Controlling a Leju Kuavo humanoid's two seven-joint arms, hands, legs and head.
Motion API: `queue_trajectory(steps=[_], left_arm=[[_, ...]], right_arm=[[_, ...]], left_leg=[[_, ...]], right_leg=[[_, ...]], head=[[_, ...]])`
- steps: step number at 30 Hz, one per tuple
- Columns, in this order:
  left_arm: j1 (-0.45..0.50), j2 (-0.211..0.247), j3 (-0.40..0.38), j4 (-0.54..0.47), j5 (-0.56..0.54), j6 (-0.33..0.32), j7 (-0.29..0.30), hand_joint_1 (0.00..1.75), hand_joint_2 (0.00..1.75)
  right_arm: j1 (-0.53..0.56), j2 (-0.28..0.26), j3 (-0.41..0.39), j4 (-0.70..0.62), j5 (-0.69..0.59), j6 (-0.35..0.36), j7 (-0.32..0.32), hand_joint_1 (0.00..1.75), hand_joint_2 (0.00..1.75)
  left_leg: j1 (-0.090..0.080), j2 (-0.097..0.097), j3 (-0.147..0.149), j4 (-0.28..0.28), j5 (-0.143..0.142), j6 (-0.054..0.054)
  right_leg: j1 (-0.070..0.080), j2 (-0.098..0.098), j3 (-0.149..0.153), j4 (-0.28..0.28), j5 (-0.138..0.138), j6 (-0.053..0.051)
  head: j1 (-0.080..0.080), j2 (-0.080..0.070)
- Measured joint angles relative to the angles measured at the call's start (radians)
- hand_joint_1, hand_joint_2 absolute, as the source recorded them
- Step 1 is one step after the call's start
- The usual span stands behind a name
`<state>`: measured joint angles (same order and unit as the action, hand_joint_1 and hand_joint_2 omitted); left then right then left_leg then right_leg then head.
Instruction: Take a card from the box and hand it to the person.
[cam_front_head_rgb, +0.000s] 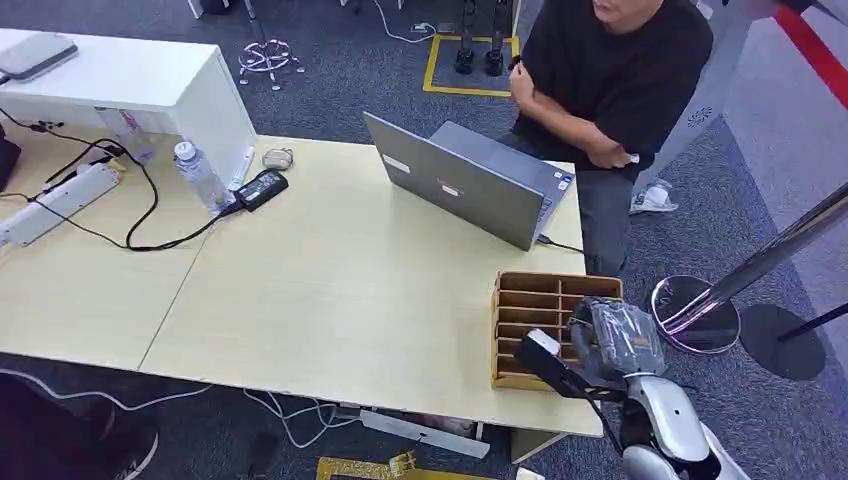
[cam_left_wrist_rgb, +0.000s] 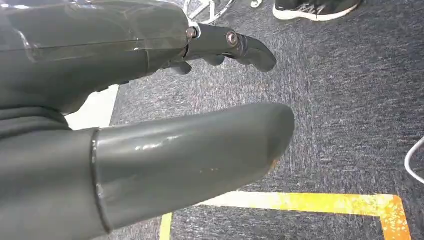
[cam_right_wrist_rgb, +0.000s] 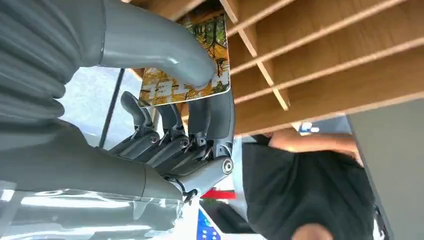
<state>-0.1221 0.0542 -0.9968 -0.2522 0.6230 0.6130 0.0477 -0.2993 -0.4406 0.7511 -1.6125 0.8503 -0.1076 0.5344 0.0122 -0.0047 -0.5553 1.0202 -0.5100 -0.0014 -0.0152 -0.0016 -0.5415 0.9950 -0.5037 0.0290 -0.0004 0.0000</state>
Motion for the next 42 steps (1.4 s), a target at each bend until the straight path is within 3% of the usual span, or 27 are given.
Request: queue_trajectory(steps=[19,27,33,42], left_arm=[[0.000,0.000,0.001,0.000,0.000,-0.002,-0.003,0.00,0.00],[0.000,0.000,0.001,0.000,-0.014,-0.006,-0.006,0.00,0.00],[0.000,0.000,0.000,0.000,-0.024,-0.015,-0.011,0.00,0.00],[-0.001,0.000,0.000,0.000,-0.040,-0.029,-0.023,0.00,0.00]], right_arm=[[0.001,-0.046,-0.052,-0.139,0.008,-0.036,-0.035,1.34,1.75],[-0.046,-0.046,-0.068,-0.138,-0.017,-0.038,-0.082,1.15,1.75],[-0.117,-0.044,-0.067,-0.102,-0.048,-0.050,-0.127,1.31,1.75],[-0.234,-0.028,-0.061,0.053,-0.106,-0.102,-0.205,1.40,1.75]], left_leg=[[0.000,0.000,0.000,0.000,0.000,0.000],[0.000,0.000,0.000,0.000,0.000,0.000],[0.000,0.000,0.000,0.000,0.000,0.000],[0.000,0.000,-0.001,0.000,0.000,0.000]], right_leg=[[0.000,0.000,0.000,0.000,0.000,0.000],[0.000,0.000,0.000,0.000,0.000,0.000],[0.000,0.000,0.000,0.000,0.000,0.000],[0.000,-0.001,0.000,0.000,0.000,0.000]], head=[[0.000,0.000],[0.000,0.000],[0.000,0.000],[0.000,0.000]])
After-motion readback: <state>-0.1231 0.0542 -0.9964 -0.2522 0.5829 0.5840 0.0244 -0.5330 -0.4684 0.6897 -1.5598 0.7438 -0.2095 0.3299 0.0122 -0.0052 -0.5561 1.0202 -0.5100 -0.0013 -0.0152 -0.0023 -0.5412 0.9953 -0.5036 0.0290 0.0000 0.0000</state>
